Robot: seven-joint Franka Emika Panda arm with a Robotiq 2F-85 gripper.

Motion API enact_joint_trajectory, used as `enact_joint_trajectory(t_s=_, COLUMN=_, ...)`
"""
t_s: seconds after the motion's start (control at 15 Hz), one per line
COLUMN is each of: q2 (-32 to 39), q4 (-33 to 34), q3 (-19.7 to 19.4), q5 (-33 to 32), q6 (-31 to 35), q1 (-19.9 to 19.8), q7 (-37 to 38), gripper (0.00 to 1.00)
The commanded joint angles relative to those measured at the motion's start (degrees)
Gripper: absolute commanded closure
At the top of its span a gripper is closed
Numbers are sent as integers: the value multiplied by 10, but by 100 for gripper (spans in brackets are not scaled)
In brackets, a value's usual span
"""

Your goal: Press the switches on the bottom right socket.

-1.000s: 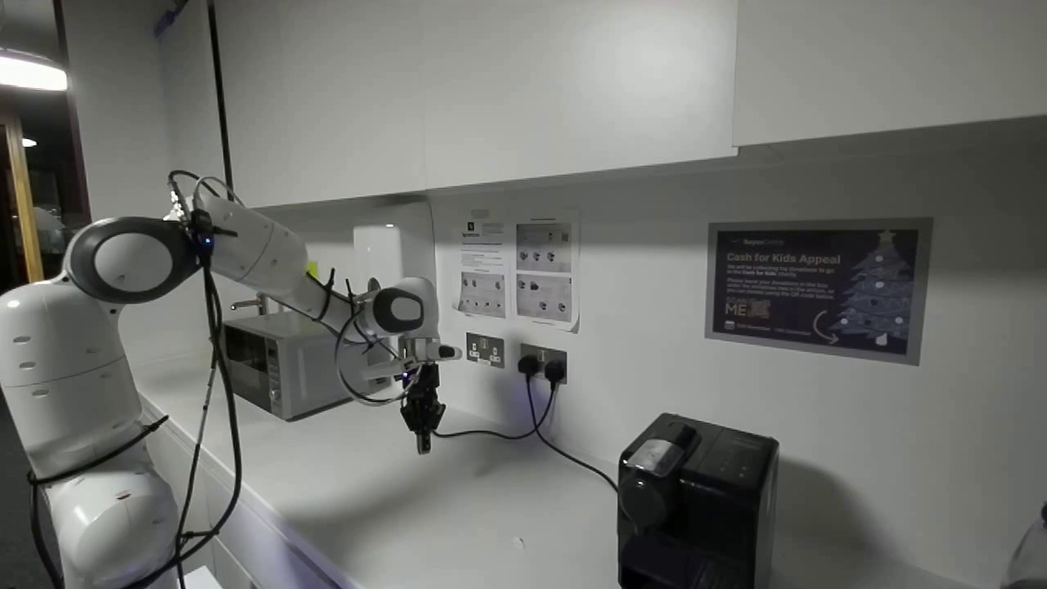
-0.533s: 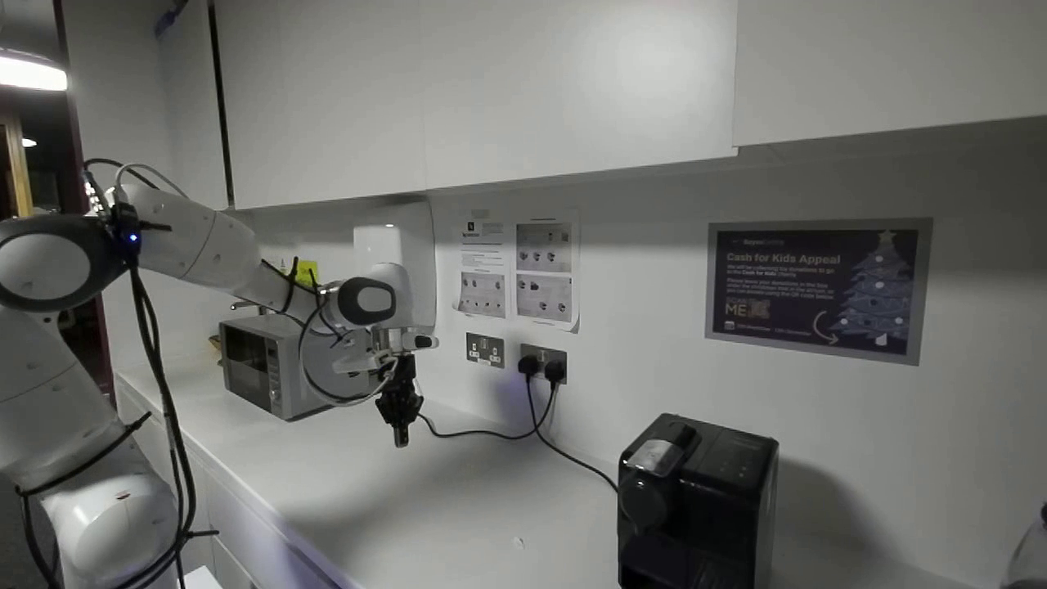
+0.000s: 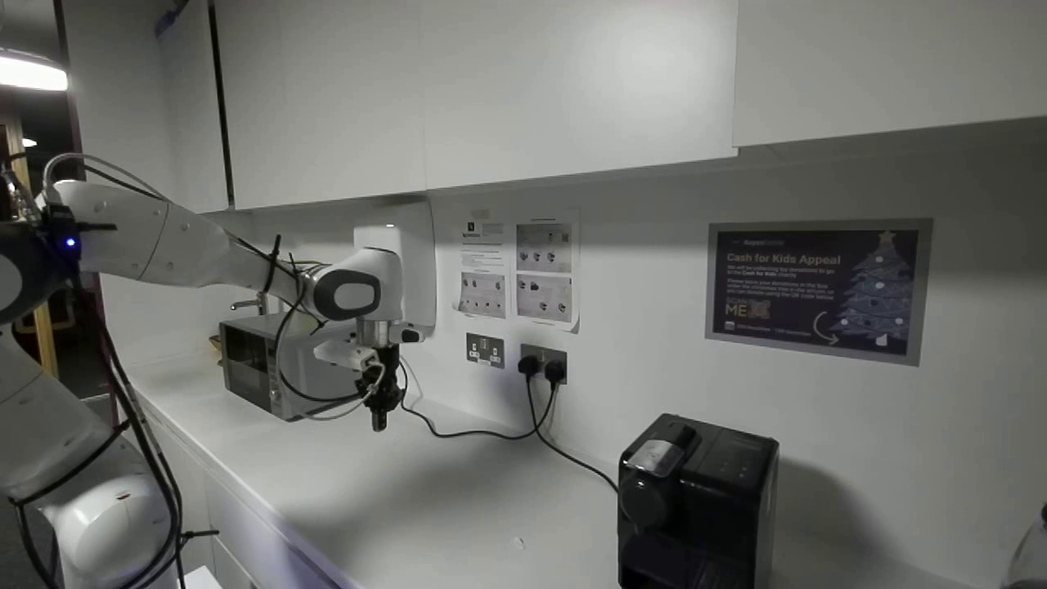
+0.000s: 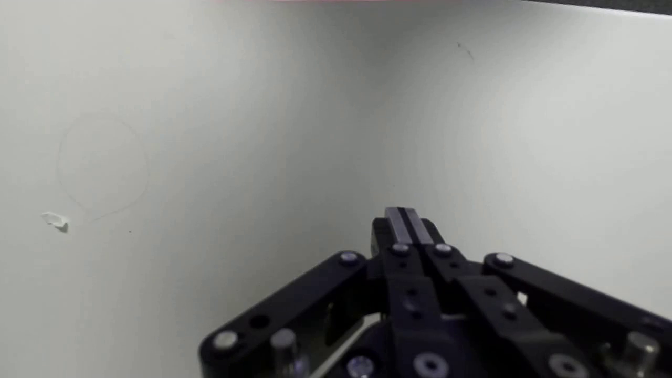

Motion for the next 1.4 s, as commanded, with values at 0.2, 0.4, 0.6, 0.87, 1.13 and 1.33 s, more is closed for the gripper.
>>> enact_joint_trajectory(t_s=0.2, q2=-70, q4=-32, q3=-28, q5=98, q6=31, q1=1, q7=-47, gripper=100)
enact_joint_trajectory(t_s=0.4, q2=-87, q4=-44, q3=-25, q5=104, q6=58, q1=-2, q7=-47, gripper=100)
enact_joint_trajectory(t_s=0.6, q2=-96, q4=-63, q3=-14, q5=86, q6=102, q1=-7, q7=-34, gripper=100)
enact_joint_trajectory(t_s=0.87, q2=-99, q4=-80, q3=-8, q5=78, q6=139, q1=-8, q7=-26, gripper=100)
enact_joint_trajectory(t_s=1.13, q2=-96, q4=-88, q3=-3, q5=64, q6=158, q1=-10, q7=-26, gripper=100)
enact_joint_trajectory(t_s=1.33, q2=-93, q4=-89, q3=2, q5=41, q6=160, q1=-12, q7=-25, gripper=100)
